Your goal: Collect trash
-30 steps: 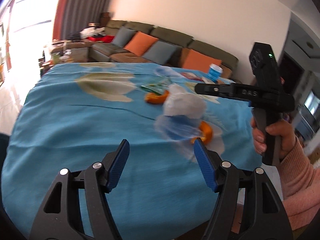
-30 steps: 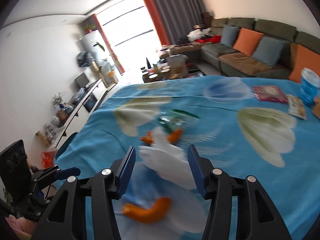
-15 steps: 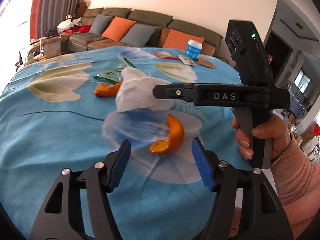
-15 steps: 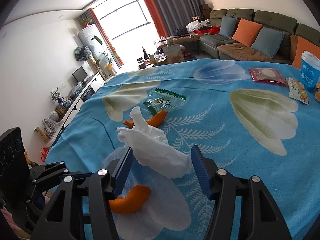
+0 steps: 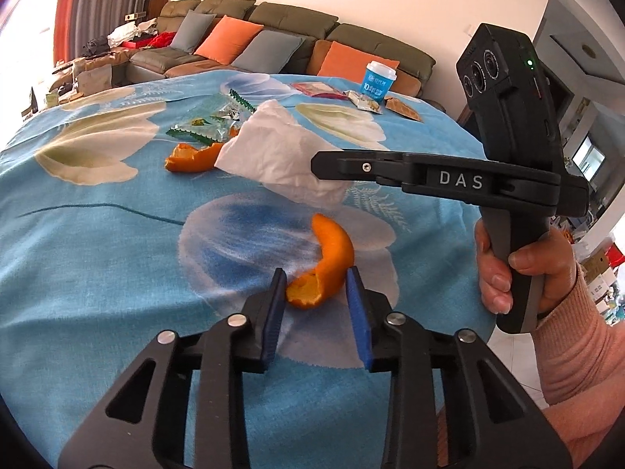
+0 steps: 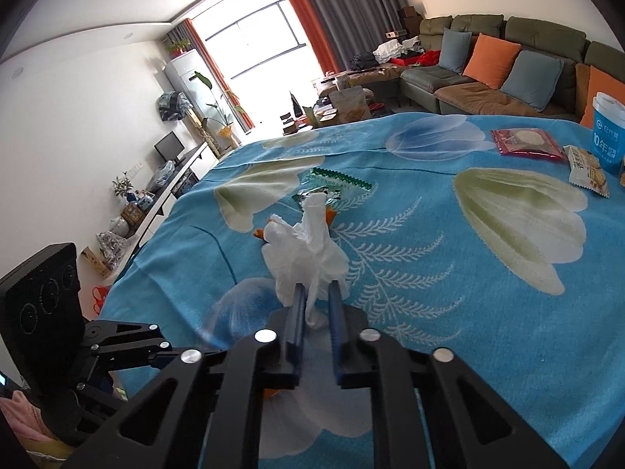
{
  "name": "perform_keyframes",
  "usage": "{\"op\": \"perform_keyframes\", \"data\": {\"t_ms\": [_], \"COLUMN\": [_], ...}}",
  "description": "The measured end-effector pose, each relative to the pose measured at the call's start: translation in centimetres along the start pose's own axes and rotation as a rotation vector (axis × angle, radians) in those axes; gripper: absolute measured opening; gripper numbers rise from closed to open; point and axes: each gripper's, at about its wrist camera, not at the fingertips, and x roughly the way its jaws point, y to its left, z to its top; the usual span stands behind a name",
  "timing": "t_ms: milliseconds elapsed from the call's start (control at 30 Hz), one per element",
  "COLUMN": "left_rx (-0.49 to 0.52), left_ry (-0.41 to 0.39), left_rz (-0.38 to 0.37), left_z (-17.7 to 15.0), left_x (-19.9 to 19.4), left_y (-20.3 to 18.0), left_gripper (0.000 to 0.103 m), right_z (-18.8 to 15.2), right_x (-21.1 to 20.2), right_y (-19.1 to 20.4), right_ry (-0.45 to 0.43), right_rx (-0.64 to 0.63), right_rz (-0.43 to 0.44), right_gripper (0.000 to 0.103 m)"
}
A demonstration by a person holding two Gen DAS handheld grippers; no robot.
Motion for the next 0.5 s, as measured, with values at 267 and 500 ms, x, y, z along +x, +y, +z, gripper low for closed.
{"op": "perform_keyframes", "data": {"t_ms": [267, 500], "left_rx": [-0.003, -0.008], "left_ry": [-0.033, -0.068], "left_rz": [0.002, 0.020], "left_z": [-0.4, -0.7], "left_x": [-0.9, -2.8], "left_y": [0.1, 0.7], "left_gripper": [0.019, 0.013], "right_z": [0.2, 0.6], "right_x": [-1.1, -2.0], "right_y": [0.7, 1.5], "right_ry": [-0.038, -0.067], "right_rx": [0.000, -0.006], "right_rz": [0.017, 0.038], "right_gripper": [0.004, 0.004]}}
